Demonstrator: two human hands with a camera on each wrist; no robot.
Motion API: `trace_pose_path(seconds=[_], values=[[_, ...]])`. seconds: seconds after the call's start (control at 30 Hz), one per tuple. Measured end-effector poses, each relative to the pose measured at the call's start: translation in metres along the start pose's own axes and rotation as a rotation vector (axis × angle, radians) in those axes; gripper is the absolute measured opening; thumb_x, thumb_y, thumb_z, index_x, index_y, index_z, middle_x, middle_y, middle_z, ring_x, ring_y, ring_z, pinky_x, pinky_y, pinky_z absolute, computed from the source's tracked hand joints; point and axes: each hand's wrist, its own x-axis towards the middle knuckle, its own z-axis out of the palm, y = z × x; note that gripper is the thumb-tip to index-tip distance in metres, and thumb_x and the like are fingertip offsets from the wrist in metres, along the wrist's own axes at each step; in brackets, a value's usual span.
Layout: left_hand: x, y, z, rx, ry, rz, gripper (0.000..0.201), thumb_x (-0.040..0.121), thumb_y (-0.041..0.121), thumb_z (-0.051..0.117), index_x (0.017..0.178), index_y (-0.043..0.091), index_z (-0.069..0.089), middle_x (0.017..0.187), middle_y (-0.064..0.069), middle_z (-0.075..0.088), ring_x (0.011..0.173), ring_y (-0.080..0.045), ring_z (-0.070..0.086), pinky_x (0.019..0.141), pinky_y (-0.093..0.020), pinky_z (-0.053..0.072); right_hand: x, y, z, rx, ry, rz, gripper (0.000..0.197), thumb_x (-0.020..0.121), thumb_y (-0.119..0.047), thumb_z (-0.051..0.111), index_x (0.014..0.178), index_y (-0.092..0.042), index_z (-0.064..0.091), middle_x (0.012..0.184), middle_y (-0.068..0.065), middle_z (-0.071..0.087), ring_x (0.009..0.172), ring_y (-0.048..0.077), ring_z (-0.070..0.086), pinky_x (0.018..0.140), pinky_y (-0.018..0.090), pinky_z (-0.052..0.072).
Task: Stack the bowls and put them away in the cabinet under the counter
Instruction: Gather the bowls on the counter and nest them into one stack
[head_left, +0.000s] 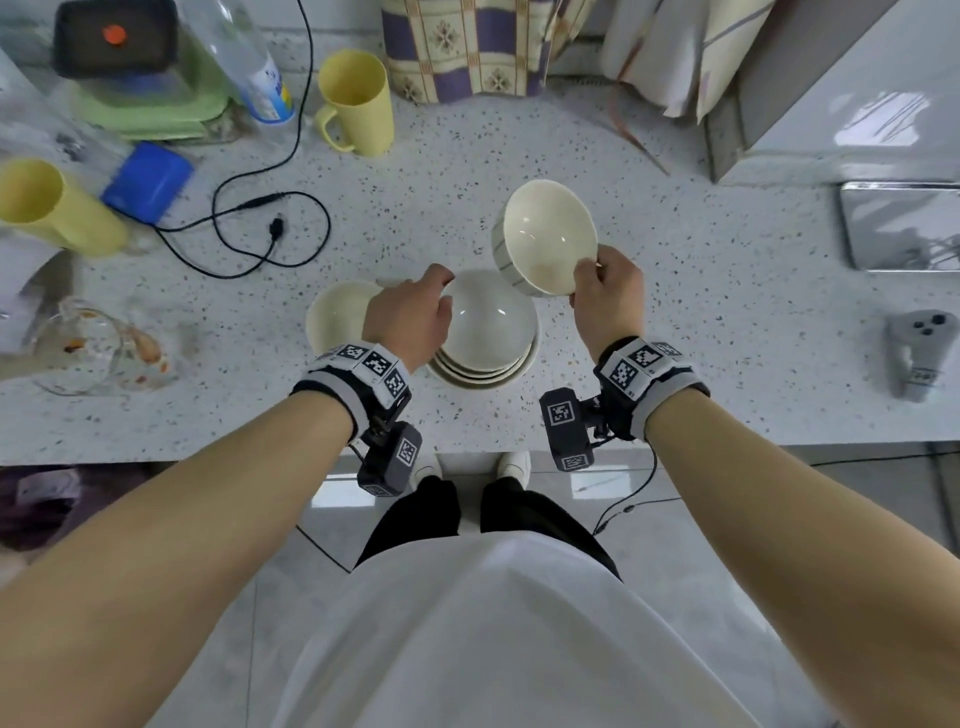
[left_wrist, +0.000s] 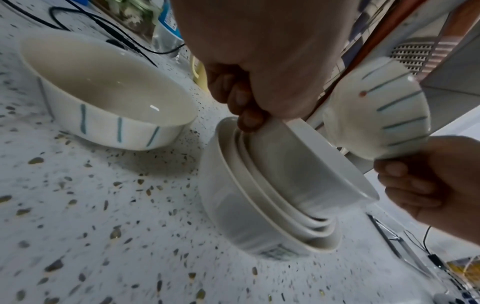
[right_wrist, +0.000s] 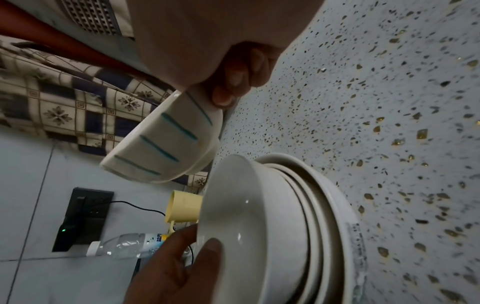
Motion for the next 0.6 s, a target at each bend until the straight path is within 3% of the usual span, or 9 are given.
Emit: trace_pose_path(seconds=[0.2,0.37,0.43,0.5,0.6], values=[[-0.003,0.002,0.003,0.044,-0.040,-0.070,0.031,0.102,0.029,0.042,0.128,0.013,0.047,0.093,-0.015,0.070,0.081,-0.037,0.066,0.060,-0.036,0.038,-0.006,-0.005,0.000,-0.059,-0.127,-0.071,0.027,0.090,-0.017,0.040,0.086,0.003,0.058,0.070,0.017,0.053,0.063,0.022,0.046,0.054,0.032,0.037],[-0.010,-0.012,-0.004,-0.271,-0.086,-0.128,0.037,0.095,0.028,0.046,0.130,0.019,0.050,0.102,-0.004,0.068,0.089,-0.029,0.064,0.076,-0.039,0.053,-0.009,-0.011,0.007,-0.164,-0.220,-0.157,0.024,0.091,-0.013,0.041,0.077,0.004,0.049,0.063,0.010,0.042,0.059,0.021,0.038,0.054,0.031,0.030],[-0.017,-0.019,-0.008,-0.381,-0.131,-0.075,0.046,0.084,0.023,0.056,0.129,0.018,0.051,0.109,-0.004,0.063,0.101,-0.026,0.060,0.088,-0.040,0.051,-0.010,-0.015,0.008,-0.226,-0.260,-0.193,0.025,0.094,-0.012,0.041,0.069,-0.011,0.047,0.058,0.002,0.040,0.054,0.017,0.035,0.052,0.026,0.027],[-0.021,-0.021,-0.007,-0.283,-0.181,0.036,0.062,0.075,0.026,0.064,0.133,0.012,0.046,0.123,-0.014,0.056,0.121,-0.033,0.049,0.101,-0.043,0.042,-0.012,-0.017,0.010,-0.303,-0.294,-0.232,0.030,0.096,-0.013,0.041,0.068,-0.024,0.041,0.056,-0.004,0.037,0.051,0.014,0.033,0.049,0.026,0.026],[-0.027,-0.019,-0.004,-0.227,-0.245,0.017,0.100,0.061,0.043,0.072,0.145,0.016,0.025,0.144,-0.011,0.038,0.137,-0.033,0.031,0.110,-0.052,0.034,-0.014,-0.014,0.014,-0.411,-0.327,-0.279,0.022,0.096,-0.014,0.039,0.074,-0.017,0.040,0.055,-0.002,0.036,0.050,0.016,0.034,0.051,0.028,0.028]])
